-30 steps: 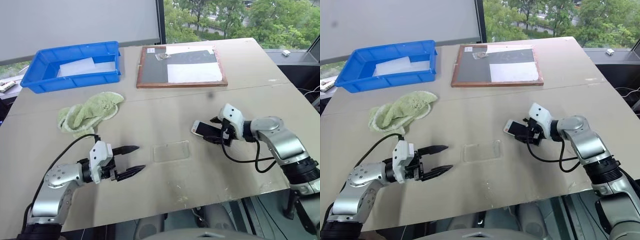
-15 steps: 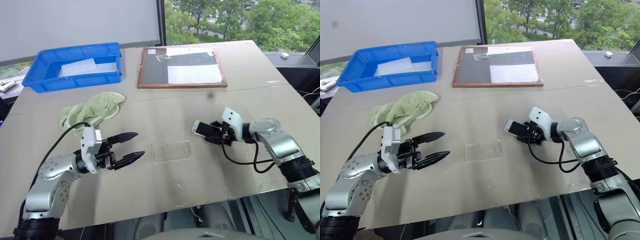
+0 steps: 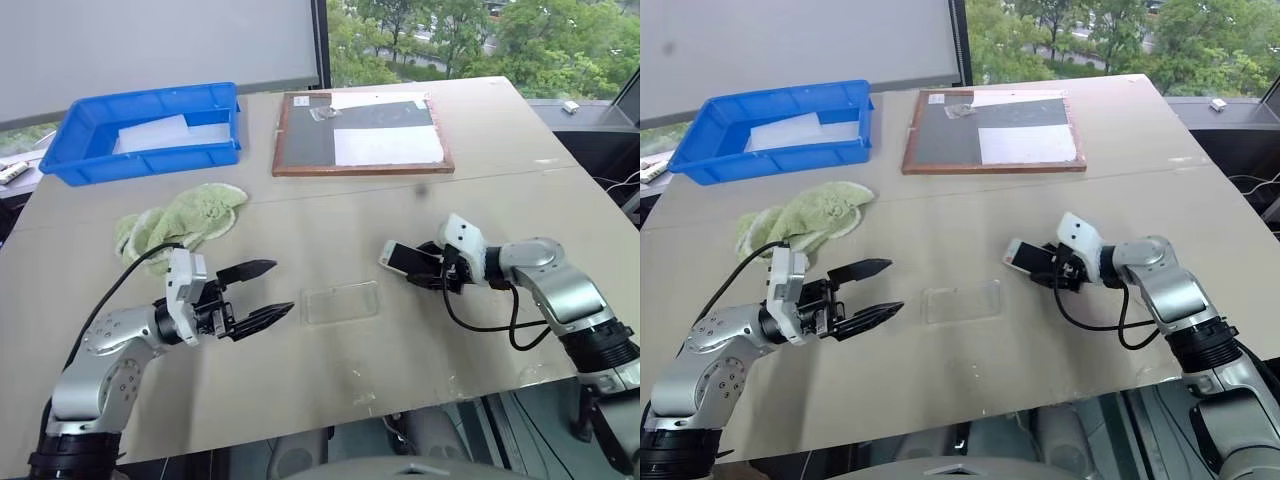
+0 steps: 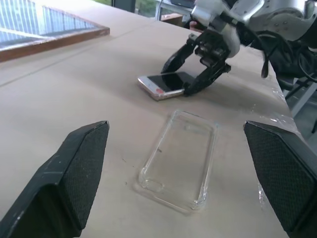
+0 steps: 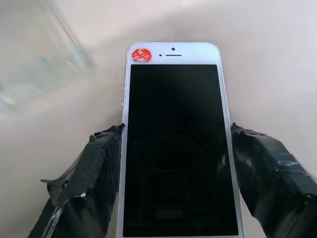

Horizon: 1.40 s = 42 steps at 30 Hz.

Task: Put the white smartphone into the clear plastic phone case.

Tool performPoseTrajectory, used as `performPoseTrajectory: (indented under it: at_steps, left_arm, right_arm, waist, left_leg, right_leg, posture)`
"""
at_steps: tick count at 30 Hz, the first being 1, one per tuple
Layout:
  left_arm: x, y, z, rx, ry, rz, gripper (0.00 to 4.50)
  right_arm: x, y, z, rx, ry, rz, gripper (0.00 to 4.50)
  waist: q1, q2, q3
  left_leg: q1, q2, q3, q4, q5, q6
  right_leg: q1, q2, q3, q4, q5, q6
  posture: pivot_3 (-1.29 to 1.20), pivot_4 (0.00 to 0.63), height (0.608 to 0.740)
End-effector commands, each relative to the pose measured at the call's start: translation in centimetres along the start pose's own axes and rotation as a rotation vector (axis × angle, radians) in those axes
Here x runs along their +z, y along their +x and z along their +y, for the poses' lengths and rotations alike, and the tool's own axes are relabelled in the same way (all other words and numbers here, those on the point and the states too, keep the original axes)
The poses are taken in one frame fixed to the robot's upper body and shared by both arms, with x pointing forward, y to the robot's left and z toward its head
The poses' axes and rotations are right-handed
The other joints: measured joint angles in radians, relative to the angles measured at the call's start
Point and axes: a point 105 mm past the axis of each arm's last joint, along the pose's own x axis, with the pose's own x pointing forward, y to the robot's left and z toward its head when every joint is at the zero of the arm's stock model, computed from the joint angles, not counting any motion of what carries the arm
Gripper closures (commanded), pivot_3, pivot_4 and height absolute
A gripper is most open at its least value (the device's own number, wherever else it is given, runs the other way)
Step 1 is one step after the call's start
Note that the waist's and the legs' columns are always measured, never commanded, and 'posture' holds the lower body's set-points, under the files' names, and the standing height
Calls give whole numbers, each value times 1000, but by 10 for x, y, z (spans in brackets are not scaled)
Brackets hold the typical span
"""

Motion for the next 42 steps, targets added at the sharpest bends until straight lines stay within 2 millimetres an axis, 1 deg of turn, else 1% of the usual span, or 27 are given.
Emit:
performPoseTrajectory:
  at_steps: [1,5,7,9,13,16,20,24,32,38,42]
  left_arm:
    - [-6,-9,1,0,28,51,0]
    - [-9,-12,1,2,28,64,0]
    - [-8,-12,1,4,32,66,0]
    - [-8,-12,1,5,35,67,0]
    - [-7,-12,0,7,39,70,0]
    - [-7,-12,-1,6,40,70,0]
    - [-7,-11,-3,3,38,73,0]
    - [-11,-13,-3,1,30,83,0]
    - [-16,-16,-3,-11,15,106,0]
    - [-17,-17,-1,-16,13,114,0]
    - [-17,-18,0,-22,16,120,0]
  right_arm:
    - [39,7,16,64,-189,-29,1581]
    - [48,19,28,111,-264,-2,1581]
    - [45,26,35,148,-319,35,1581]
    - [42,32,43,185,-331,53,1582]
    - [36,38,53,252,-363,96,1582]
    - [40,41,60,278,-366,81,1582]
    - [41,42,64,296,-382,92,1582]
    - [31,45,69,316,-384,141,1582]
    - [20,49,79,347,-409,167,1583]
    - [30,52,83,376,-415,112,1583]
    - [27,54,84,393,-430,134,1584]
  waist:
    - [-6,0,0]
    - [-5,0,1]
    - [-2,0,1]
    - [5,0,1]
    - [5,0,1]
    - [5,0,1]
    - [5,0,1]
    - [5,0,1]
    - [5,0,1]
    - [4,-1,1]
    - [4,0,1]
  left_leg:
    - [0,0,0,0,0,0]
    - [0,0,-1,-1,0,0]
    - [-1,0,-1,-1,0,0]
    - [-2,-1,0,0,0,0]
    - [-3,-1,-1,-1,0,0]
    - [-4,-1,-1,-1,0,0]
    - [-5,-1,-1,-1,0,0]
    - [-5,-1,-1,-1,0,0]
    - [-5,-1,-1,-1,0,0]
    - [-5,-1,-1,-1,0,0]
    - [-5,-1,-1,-1,0,0]
  right_leg:
    - [0,0,0,0,0,0]
    - [0,0,-1,0,0,0]
    - [0,-1,-1,-1,0,0]
    - [-1,-2,-1,-2,0,0]
    - [-2,-2,-1,-2,0,0]
    - [-3,-2,-1,-2,0,0]
    - [-4,-2,-1,-2,0,0]
    - [-4,-2,-2,-2,0,-1]
    - [-4,-2,-2,-2,1,-1]
    - [-4,-1,-2,-2,0,-1]
    - [-4,-1,-2,-2,1,-1]
  posture:
    - [0,150,740]
    - [0,150,740]
    - [0,150,740]
    - [0,150,740]
    - [0,150,740]
    - [0,150,740]
    - [0,150,740]
    - [0,150,740]
    - [0,150,740]
    - [0,150,740]
    - [0,150,740]
